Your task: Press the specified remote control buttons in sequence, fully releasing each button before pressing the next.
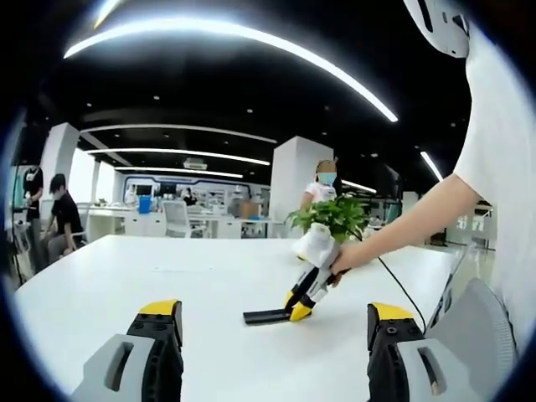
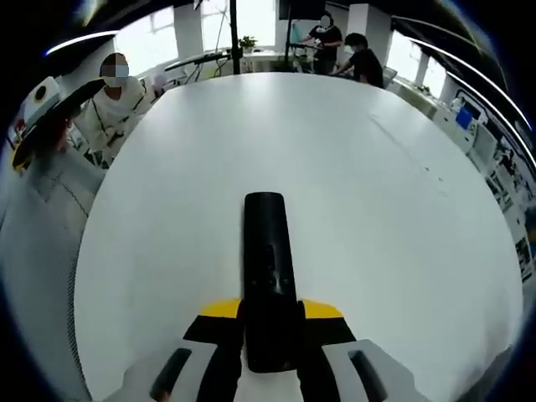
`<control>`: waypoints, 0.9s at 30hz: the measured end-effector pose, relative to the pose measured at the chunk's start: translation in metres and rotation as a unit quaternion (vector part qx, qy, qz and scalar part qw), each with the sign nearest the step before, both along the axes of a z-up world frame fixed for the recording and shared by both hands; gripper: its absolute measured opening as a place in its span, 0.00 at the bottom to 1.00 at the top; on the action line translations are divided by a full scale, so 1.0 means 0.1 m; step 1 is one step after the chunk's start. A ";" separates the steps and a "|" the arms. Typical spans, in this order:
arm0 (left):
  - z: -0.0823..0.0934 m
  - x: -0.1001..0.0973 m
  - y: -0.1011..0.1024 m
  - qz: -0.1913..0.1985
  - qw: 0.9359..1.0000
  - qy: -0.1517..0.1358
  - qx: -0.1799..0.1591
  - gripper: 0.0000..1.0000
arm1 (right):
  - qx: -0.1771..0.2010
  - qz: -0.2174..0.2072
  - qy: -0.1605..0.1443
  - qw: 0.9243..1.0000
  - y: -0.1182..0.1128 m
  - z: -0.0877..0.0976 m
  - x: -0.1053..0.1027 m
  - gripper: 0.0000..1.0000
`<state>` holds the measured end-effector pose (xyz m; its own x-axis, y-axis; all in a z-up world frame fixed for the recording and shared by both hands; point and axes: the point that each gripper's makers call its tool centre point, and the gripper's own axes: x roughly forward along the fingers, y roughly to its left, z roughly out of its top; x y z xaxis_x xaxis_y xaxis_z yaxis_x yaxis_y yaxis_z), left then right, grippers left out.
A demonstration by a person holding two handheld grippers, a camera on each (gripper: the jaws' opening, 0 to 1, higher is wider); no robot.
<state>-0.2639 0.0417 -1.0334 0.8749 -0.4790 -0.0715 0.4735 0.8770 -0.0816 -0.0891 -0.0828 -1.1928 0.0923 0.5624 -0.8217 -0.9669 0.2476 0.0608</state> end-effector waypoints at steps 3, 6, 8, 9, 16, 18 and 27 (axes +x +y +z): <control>-0.02 0.00 -0.01 -0.003 1.000 0.004 0.001 0.95 | 0.050 -0.051 0.038 0.997 0.05 0.04 0.00 0.30; -0.02 0.00 0.00 0.000 1.000 0.004 0.001 0.95 | 0.095 -0.099 0.059 0.989 0.07 0.08 0.03 0.36; -0.02 0.00 0.00 0.001 1.000 0.006 -0.001 0.95 | 0.142 -0.131 0.066 0.979 0.11 0.15 0.04 0.41; -0.03 0.01 0.00 0.001 1.000 0.008 -0.001 0.95 | 0.169 -0.153 0.071 0.971 0.13 0.20 0.04 0.45; -0.05 0.01 -0.01 -0.001 1.000 0.014 -0.004 0.95 | 0.249 -0.186 0.011 0.950 0.13 0.50 0.01 0.64; -0.05 0.01 0.00 -0.001 1.000 0.015 -0.005 0.95 | 0.276 -0.200 -0.016 0.940 0.10 0.65 -0.01 0.67; -0.05 0.01 0.00 -0.001 1.000 0.015 -0.007 0.95 | 0.315 -0.253 -0.071 0.912 -0.18 0.95 -0.22 0.81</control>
